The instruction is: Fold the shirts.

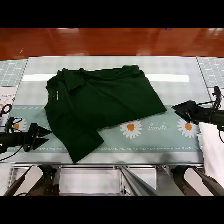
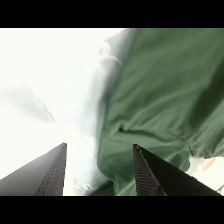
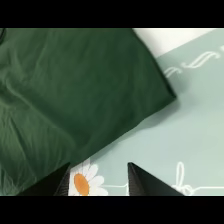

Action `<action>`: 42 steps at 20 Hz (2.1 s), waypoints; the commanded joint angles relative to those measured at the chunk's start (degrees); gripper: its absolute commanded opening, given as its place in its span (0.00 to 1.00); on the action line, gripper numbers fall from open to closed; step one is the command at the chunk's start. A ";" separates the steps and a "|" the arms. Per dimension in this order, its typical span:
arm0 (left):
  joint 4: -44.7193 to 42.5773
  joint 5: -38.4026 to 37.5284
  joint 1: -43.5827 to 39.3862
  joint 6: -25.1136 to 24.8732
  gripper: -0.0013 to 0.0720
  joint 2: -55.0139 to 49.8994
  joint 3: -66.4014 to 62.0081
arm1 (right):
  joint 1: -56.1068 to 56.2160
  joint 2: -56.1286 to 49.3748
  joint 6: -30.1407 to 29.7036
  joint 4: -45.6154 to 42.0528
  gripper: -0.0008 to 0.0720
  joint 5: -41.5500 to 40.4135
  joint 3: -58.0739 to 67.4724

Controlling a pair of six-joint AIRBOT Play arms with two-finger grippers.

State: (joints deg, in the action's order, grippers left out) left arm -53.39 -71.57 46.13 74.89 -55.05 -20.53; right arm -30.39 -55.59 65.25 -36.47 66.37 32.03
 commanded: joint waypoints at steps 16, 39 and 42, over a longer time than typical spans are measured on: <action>10.36 8.35 -16.02 -9.29 0.05 -11.30 -1.79 | -6.27 -0.52 4.46 -6.91 0.57 -8.76 1.11; 10.36 7.52 -16.02 -8.20 0.05 -7.93 -3.06 | 13.99 -37.99 2.84 -1.60 0.16 -3.50 23.08; 10.38 7.50 -16.02 -8.22 0.05 -7.91 -3.13 | 15.39 -37.97 1.81 -1.51 0.04 -1.90 25.05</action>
State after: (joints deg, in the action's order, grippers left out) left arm -43.00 -64.27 30.11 66.81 -63.02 -23.57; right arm -16.93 -93.23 67.51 -39.00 63.20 54.92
